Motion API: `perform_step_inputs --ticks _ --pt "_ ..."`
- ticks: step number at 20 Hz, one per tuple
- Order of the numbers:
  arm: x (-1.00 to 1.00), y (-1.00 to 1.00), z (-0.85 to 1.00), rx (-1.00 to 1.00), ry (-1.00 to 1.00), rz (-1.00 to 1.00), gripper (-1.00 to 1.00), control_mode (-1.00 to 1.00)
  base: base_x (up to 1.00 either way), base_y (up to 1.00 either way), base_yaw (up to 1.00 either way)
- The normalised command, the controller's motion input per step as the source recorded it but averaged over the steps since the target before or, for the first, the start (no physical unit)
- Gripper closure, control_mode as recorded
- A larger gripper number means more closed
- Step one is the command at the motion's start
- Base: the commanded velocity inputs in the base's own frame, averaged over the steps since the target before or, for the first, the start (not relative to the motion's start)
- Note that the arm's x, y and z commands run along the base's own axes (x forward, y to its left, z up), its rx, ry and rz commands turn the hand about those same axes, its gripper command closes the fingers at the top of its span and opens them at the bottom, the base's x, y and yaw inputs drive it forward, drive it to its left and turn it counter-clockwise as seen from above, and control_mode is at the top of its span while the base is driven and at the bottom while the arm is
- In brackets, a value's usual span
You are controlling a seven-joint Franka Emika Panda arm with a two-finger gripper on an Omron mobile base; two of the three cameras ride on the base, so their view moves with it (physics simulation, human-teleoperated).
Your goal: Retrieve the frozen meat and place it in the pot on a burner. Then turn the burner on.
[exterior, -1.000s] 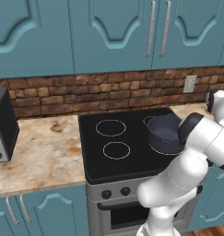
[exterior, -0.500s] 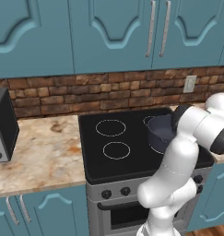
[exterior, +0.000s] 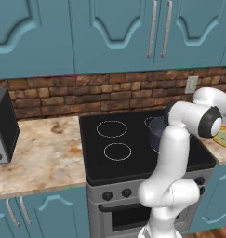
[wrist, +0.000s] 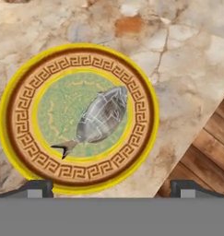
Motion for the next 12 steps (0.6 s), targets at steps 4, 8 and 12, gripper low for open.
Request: perform_step_inputs --ticks 4,8,12 --pt "0.20 -0.11 -0.03 0.02 -0.01 0.00 -1.00 -1.00 0.00 0.00 0.00" --pt "0.10 -0.01 -0.13 0.00 0.00 0.00 -1.00 -1.00 0.00 0.00 0.00" --pt "0.27 -0.03 -0.35 0.00 0.00 0.00 -1.00 -1.00 0.00 0.00 0.00"
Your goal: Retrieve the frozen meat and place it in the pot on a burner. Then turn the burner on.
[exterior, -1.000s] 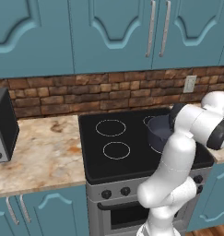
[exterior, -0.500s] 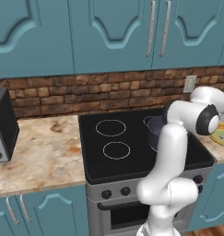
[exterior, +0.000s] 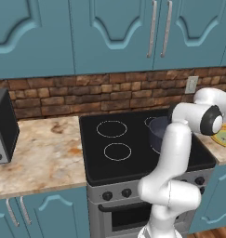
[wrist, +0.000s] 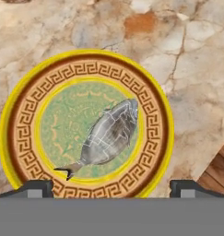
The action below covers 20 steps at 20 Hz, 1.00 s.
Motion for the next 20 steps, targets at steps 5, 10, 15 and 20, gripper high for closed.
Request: perform_step_inputs --ticks 5,10,15,20 --pt "0.28 -0.03 -0.42 0.00 0.00 0.00 -1.00 -1.00 0.00 0.00 0.00" --pt "0.07 -0.16 -0.20 0.00 0.00 0.00 -1.00 -1.00 0.00 0.00 0.00" --pt "0.00 -0.11 -0.21 0.00 0.01 0.00 -1.00 -1.00 0.00 0.00 0.00" --pt "0.00 -0.02 -0.26 0.00 0.01 0.00 -1.00 -1.00 0.00 0.00 0.00"
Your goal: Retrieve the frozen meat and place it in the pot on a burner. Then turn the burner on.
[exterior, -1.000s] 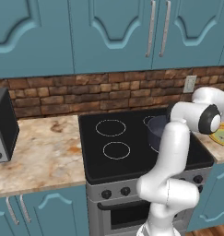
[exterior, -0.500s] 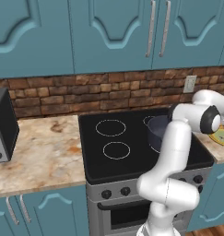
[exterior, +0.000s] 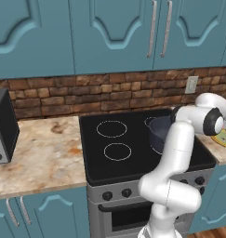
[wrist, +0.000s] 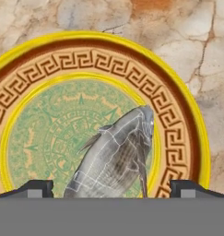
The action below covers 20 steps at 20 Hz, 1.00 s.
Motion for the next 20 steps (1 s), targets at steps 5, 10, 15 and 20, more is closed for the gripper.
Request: perform_step_inputs --ticks 5,10,15,20 --pt "0.00 -0.01 -0.18 0.00 0.00 0.00 -1.00 -1.00 0.00 0.00 0.00" --pt "0.05 0.00 -0.12 0.00 0.00 0.00 -1.00 -1.00 0.00 0.00 0.00" --pt "0.07 0.00 -0.10 0.00 0.00 0.00 -1.00 -1.00 0.00 0.00 0.00" --pt "0.02 0.00 -0.13 0.00 0.00 0.00 -1.00 -1.00 0.00 0.00 0.00"
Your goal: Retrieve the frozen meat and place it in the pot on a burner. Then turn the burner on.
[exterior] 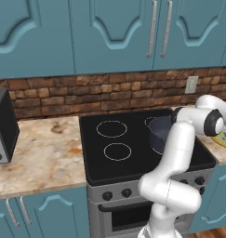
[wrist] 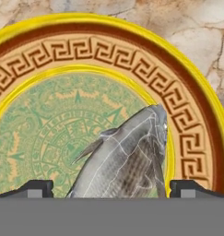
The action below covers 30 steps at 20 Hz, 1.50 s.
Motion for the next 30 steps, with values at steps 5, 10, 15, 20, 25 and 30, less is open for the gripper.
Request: perform_step_inputs --ticks 5,10,15,20,25,30 --pt "0.00 0.00 -0.17 0.00 0.00 0.00 1.00 -1.00 0.00 0.00 0.00" --pt "0.00 0.00 -0.01 0.00 0.00 0.00 1.00 -1.00 0.00 0.00 0.00" --pt "-0.01 0.03 0.04 0.00 -0.02 0.00 1.00 -1.00 0.00 0.00 0.00" --pt "-0.08 0.23 0.60 0.00 -0.23 0.00 1.00 -1.00 0.00 0.00 0.00" --pt "-0.03 0.23 0.52 -0.01 -0.25 0.00 1.00 -1.00 0.00 0.00 0.00" --pt "-0.24 0.41 0.54 0.00 -0.22 0.00 1.00 -1.00 0.00 0.00 0.00"
